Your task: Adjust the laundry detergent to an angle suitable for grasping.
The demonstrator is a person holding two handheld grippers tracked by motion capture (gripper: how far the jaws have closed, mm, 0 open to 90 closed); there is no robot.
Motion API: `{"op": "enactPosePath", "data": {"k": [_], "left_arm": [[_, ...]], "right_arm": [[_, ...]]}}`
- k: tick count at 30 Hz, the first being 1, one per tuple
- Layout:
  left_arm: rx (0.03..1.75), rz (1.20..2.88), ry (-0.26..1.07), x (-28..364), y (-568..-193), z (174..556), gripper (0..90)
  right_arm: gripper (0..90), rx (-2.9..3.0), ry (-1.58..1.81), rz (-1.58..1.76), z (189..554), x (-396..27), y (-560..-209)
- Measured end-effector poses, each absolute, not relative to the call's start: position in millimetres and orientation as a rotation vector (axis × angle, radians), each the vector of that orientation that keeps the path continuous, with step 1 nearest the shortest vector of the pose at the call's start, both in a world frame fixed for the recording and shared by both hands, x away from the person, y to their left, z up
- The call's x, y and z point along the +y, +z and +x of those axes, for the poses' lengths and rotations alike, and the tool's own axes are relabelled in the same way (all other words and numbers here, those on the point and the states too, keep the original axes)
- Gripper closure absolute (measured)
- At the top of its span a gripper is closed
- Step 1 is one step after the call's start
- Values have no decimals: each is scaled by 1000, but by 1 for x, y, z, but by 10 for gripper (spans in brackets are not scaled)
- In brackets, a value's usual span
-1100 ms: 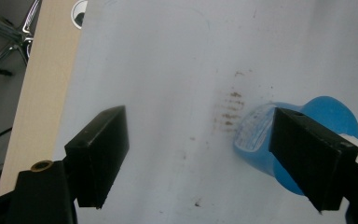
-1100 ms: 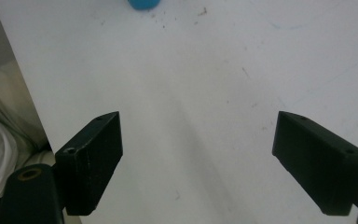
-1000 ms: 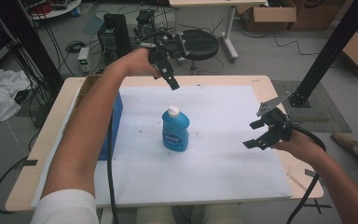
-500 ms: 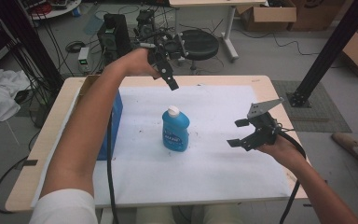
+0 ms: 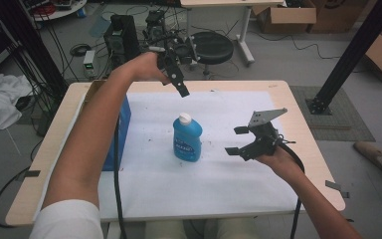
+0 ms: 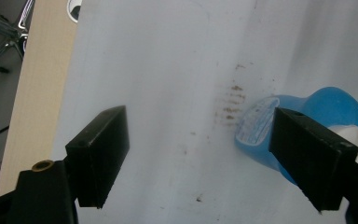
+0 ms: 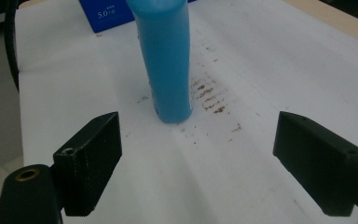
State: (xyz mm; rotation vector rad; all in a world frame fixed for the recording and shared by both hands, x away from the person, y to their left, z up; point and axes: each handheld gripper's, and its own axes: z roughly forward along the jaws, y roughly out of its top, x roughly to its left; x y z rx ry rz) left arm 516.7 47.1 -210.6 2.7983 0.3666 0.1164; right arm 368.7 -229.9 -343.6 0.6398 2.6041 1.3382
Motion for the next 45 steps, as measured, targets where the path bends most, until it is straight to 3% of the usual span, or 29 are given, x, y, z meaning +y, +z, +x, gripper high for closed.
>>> {"op": "enactPosePath", "data": {"k": [45], "left_arm": [[364,2796,107,46,-214,517,210]], "right_arm": [[150,2530,1460,580,385,-153,-382]]}}
